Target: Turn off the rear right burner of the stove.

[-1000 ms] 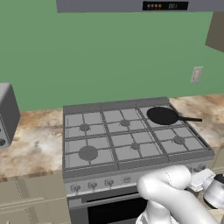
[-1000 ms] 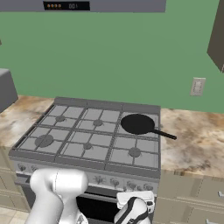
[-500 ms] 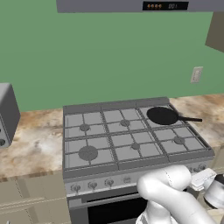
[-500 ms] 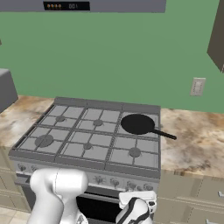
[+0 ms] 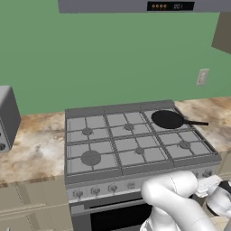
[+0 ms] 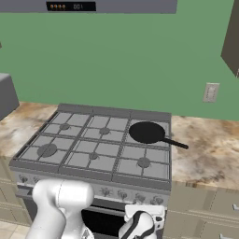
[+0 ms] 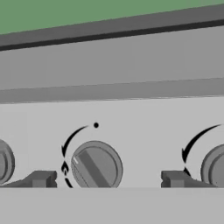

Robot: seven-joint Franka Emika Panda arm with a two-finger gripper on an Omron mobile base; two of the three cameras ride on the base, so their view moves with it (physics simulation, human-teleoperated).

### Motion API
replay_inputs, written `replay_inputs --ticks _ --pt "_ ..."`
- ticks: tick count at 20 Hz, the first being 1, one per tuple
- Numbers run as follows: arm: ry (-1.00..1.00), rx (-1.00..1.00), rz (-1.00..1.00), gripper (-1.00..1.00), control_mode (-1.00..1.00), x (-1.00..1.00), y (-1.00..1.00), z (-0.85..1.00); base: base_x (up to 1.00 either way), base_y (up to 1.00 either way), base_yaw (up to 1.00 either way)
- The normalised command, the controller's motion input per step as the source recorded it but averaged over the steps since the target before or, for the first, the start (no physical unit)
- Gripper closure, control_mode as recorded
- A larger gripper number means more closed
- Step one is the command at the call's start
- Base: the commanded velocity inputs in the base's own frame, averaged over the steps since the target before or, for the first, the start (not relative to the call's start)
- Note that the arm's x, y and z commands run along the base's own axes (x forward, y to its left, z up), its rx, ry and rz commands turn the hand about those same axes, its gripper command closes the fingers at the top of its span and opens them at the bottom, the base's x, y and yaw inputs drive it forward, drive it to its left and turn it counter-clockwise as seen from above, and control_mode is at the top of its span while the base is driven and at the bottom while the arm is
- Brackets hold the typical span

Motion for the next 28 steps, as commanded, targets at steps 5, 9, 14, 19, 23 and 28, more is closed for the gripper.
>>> replay_inputs --ticks 5,9,14,19,23,28 --pt "0.00 -0.05 -0.13 -1.00 -1.00 0.03 0.00 0.00 0.00 0.00 0.00" --pt "0.00 -0.05 -0.08 -1.00 -1.00 0.04 0.07 0.00 0.00 0.00 0.00" --pt "0.00 -0.06 -0.01 -1.00 -1.00 0.00 0.18 0.00 0.00 0.00 0.00" --pt "0.00 -0.06 0.00 -1.00 -1.00 0.06 0.02 0.00 0.00 0.00 0.00" --pt "0.00 -0.04 0.00 -1.00 -1.00 0.09 0.00 0.00 0.00 0.00 0.00" --pt "0.00 -0.03 0.00 1.00 -1.00 0.02 0.00 0.00 0.00 0.00 0.00"
